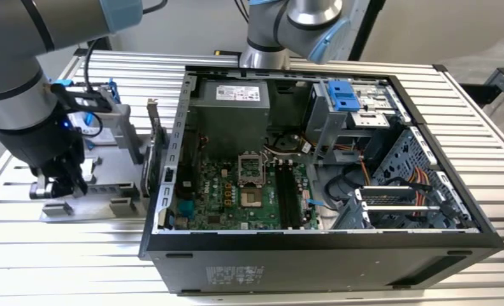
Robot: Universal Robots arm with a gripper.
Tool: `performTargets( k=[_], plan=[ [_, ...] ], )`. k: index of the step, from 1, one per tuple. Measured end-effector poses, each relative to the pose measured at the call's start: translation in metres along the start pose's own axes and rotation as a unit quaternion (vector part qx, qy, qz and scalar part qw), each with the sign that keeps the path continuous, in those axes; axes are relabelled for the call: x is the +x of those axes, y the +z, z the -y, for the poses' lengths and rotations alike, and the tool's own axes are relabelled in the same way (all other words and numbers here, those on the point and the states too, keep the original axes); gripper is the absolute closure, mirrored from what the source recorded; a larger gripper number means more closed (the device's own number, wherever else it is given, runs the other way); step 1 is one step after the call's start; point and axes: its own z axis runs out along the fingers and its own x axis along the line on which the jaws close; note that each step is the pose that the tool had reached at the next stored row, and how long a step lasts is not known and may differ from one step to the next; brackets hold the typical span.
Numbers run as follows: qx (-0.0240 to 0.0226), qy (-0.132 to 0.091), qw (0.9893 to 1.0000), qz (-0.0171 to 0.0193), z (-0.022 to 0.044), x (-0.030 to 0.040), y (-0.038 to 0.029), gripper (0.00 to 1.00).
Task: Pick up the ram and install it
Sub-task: 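Pick up the ram and move it above insertion slot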
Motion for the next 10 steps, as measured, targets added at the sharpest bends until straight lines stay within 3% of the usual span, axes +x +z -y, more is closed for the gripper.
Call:
performTargets(
  k=[10],
  plan=[
    [0.0000, 0.000, 1.0000, 0.0000, -0.0001, -0.0001, -0.0040, 1.00]
  ],
)
